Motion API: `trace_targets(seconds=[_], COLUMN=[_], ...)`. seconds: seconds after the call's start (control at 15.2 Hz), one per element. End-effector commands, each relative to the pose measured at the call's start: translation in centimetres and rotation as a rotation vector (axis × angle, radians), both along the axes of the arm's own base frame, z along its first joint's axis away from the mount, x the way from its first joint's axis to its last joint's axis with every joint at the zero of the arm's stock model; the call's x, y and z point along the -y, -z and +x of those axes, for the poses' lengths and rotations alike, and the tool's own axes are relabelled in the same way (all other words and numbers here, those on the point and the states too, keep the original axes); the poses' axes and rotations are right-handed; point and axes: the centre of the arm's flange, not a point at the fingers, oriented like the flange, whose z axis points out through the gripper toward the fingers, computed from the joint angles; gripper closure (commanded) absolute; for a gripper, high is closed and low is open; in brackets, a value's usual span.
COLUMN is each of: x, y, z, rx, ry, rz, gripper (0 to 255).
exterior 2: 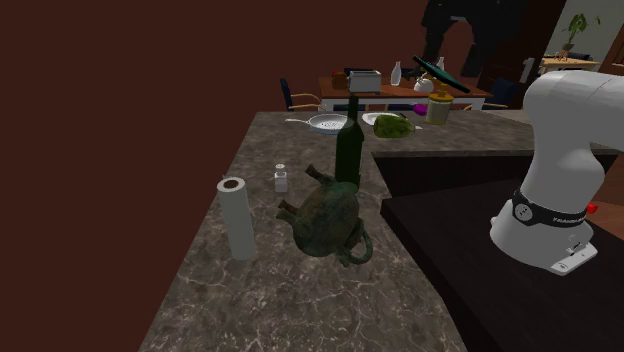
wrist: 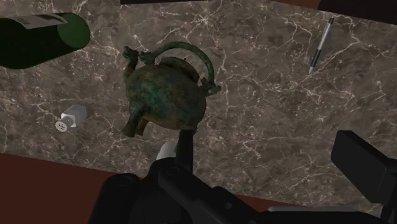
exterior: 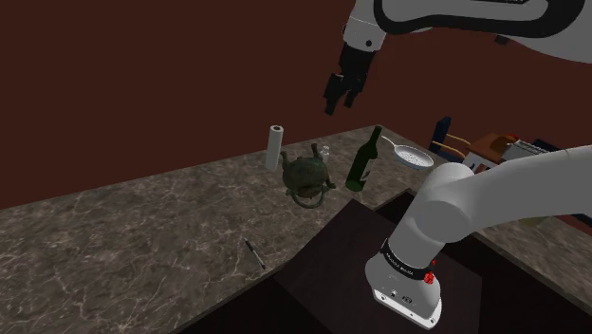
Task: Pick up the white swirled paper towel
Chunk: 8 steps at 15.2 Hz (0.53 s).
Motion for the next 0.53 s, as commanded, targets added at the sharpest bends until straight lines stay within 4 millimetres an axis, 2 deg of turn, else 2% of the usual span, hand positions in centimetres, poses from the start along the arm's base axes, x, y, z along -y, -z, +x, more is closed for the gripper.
trace_targets(seconds=[0.0,0.46], x=[0.0,3.6], y=[0.0,5.3], z=[0.0,6.3], rx=[0.000,0.029], ry=[0.000,0.020], rz=[0.000,0.010], gripper=[0,0])
